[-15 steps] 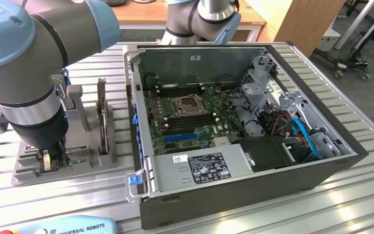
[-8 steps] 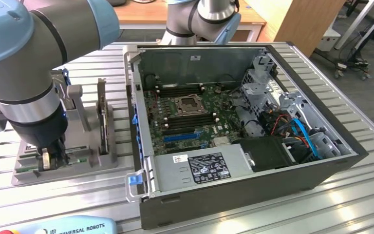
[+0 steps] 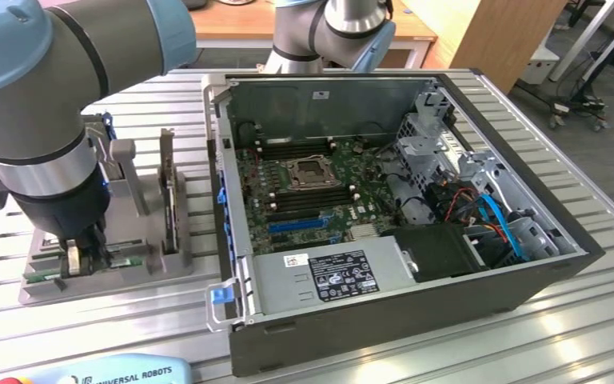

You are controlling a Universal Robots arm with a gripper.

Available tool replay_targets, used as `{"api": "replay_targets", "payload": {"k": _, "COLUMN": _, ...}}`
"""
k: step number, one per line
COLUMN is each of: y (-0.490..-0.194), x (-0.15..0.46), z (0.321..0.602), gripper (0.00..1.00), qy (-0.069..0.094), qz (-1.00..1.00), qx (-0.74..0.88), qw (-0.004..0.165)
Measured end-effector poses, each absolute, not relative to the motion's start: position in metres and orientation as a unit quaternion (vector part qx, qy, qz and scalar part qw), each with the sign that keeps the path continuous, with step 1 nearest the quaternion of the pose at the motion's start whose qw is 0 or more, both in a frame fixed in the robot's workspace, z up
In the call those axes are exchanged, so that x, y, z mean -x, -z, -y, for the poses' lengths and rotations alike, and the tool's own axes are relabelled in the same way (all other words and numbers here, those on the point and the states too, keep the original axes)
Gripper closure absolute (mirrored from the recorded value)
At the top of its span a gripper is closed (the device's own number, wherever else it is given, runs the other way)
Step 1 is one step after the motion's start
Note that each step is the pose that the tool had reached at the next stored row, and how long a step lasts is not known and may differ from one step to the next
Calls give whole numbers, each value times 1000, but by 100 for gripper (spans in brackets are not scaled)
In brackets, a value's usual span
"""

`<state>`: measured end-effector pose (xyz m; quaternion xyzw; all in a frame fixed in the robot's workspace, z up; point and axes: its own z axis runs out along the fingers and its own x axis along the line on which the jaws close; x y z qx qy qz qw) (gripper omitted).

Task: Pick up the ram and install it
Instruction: 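Pick up the ram and move it above insertion slot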

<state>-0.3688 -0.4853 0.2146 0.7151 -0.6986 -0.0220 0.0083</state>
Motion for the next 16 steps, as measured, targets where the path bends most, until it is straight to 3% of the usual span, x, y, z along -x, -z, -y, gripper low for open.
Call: {"api": "replay_targets", "payload": {"k": 16, "y": -235, "x": 369, "z": 485, "gripper": 88, "qy": 22, "qz": 699, "qx": -715, "qw": 8}}
